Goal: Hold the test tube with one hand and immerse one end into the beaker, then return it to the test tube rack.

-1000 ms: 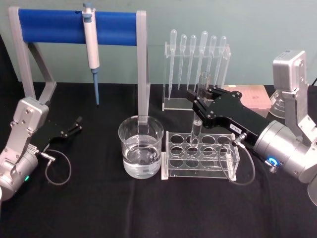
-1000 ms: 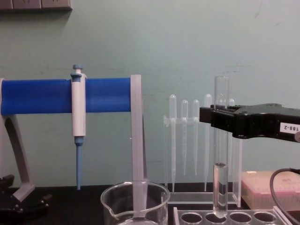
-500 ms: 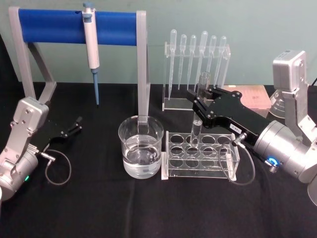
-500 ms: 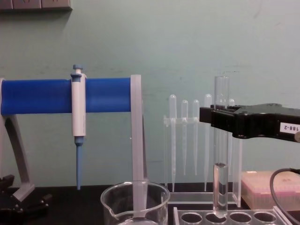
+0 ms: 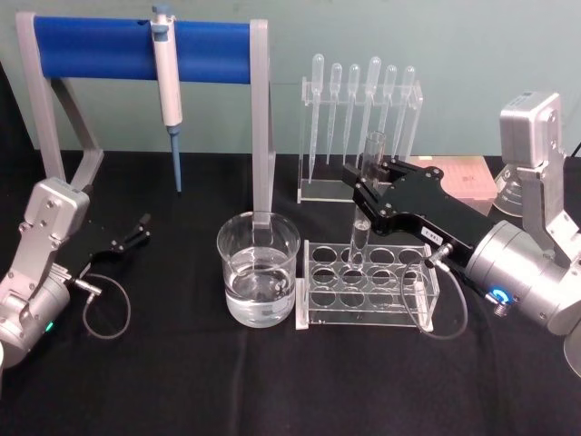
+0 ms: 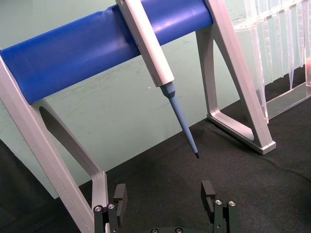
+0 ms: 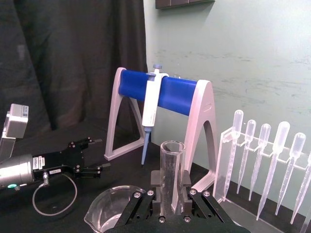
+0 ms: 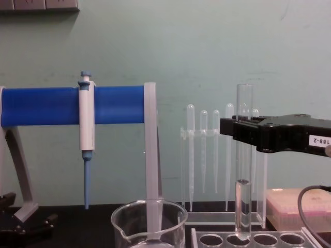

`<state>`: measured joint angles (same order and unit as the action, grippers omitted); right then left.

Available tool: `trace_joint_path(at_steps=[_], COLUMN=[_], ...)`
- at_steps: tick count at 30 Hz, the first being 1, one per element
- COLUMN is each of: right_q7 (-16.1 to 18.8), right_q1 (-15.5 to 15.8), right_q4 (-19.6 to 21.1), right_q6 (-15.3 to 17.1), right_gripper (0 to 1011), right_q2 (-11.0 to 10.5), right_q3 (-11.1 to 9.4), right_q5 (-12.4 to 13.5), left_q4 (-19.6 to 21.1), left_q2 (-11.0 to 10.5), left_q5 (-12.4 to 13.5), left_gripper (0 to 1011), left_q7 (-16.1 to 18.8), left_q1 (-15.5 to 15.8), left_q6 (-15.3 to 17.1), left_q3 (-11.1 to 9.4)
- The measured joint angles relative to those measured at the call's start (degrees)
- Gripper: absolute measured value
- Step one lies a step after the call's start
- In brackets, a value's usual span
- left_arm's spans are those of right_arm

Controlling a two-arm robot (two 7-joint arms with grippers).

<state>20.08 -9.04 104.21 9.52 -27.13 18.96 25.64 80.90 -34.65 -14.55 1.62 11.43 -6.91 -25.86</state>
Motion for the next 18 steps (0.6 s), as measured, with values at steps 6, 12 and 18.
trace_joint_path(at_steps=[6,12,18], right_q7=[0.0,0.0,0.0], right_q1=[0.0,0.0,0.0], right_q4=[0.0,0.0,0.0], right_q6=[0.0,0.0,0.0], right_gripper=[225,225,225], right_q2=[0.0,0.0,0.0], right_q3=[0.0,0.0,0.0], right_q5=[0.0,0.0,0.0], left_q4=[0.0,0.0,0.0], left_q2=[0.0,0.0,0.0], left_q5=[0.0,0.0,0.0], left_gripper=[1000,1000,1000], left_q7=[0.0,0.0,0.0], left_q1=[0.0,0.0,0.0], left_q6=[0.0,0.0,0.0], left_q3=[0.0,0.0,0.0])
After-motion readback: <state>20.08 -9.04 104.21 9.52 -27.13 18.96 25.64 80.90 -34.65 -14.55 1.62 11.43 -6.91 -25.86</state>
